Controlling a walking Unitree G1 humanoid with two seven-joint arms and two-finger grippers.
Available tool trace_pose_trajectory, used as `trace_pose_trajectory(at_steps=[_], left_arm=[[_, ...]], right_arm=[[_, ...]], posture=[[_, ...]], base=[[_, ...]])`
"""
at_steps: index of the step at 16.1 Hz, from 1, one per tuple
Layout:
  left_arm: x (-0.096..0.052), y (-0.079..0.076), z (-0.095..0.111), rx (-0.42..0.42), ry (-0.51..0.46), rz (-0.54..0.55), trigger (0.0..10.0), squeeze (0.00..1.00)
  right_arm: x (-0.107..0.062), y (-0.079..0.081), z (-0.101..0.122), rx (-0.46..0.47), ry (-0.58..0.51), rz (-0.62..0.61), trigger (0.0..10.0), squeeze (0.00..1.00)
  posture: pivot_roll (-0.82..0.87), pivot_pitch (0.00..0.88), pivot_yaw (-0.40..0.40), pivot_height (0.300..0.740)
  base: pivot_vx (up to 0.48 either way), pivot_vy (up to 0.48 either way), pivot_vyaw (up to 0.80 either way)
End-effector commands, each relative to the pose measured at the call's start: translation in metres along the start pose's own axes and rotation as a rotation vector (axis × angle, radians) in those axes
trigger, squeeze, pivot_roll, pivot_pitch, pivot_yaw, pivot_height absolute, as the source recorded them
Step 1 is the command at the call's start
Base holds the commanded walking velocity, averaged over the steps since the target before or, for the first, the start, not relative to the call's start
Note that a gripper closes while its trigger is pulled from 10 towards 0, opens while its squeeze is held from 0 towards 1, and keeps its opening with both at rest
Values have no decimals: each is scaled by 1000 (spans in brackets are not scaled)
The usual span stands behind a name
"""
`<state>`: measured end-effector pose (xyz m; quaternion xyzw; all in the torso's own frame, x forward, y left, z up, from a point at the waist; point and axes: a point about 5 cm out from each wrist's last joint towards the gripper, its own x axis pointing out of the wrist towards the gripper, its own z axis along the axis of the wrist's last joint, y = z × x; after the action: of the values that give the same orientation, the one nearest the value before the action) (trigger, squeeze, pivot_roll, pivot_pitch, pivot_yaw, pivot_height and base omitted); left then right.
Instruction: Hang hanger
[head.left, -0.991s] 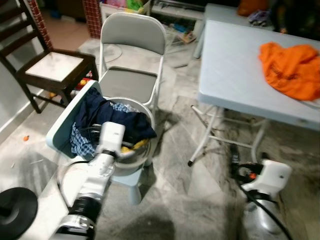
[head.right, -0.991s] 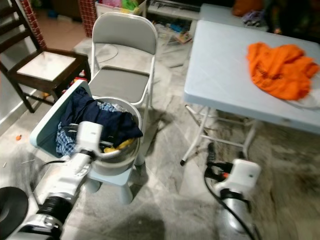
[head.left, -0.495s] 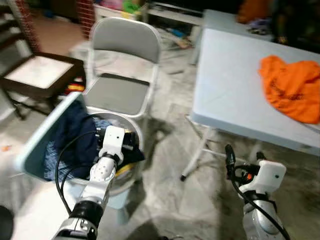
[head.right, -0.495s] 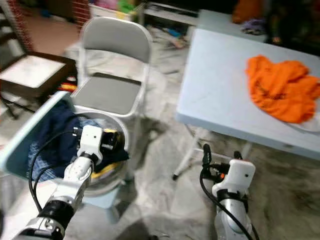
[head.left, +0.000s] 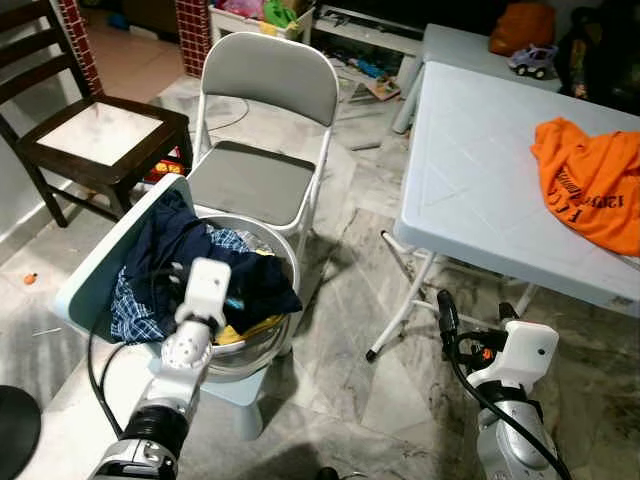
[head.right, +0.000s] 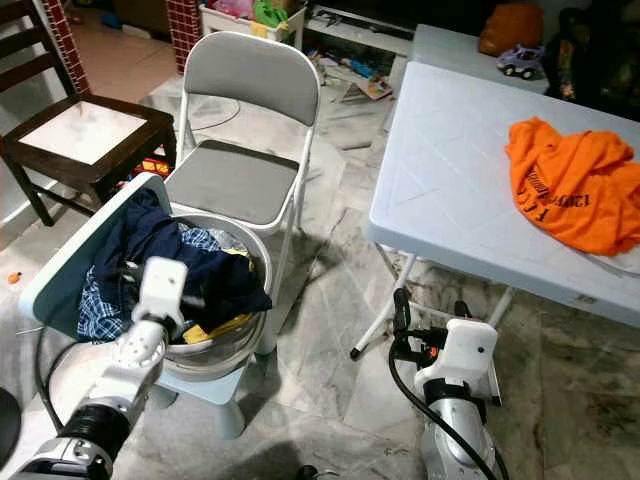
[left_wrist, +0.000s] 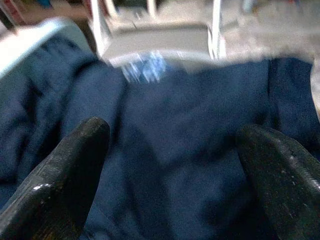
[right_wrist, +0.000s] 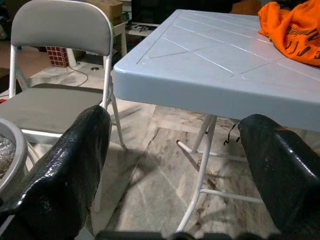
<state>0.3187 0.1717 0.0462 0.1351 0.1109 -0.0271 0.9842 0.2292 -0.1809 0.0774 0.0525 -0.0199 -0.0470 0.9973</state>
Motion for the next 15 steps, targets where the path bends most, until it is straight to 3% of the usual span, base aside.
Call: trace_pose_trajectory(at_steps=[1,3,6,9,15], left_arm=[[4,-10,3,24,7,-60,10000,0],[7,-11,6,31,5,-63,0,0],[11,-10,4,24,61,-70,0,0],[11,-15,3,23,63,-87,0,0],[11,-21,5,-2,47,-100,0,0]], right_arm=[[-2,-3,1,-13,4,-6,10000,0],[-2,-2,2,-17,5,-3,10000,0],[-6,-2,0,-14,24,19,10000,0],[-27,35,-6,121,151,417,10000,0],[-33,38,-8,129,223,542,10000,0]], posture=[[212,136,-153,740],[207,138,-151,740],[191,140,-149,740],[184,139,-155,740],[194,146,-165,740]], base=[[0,0,0],[0,0,0],[0,0,0],[0,0,0],[0,0,0]])
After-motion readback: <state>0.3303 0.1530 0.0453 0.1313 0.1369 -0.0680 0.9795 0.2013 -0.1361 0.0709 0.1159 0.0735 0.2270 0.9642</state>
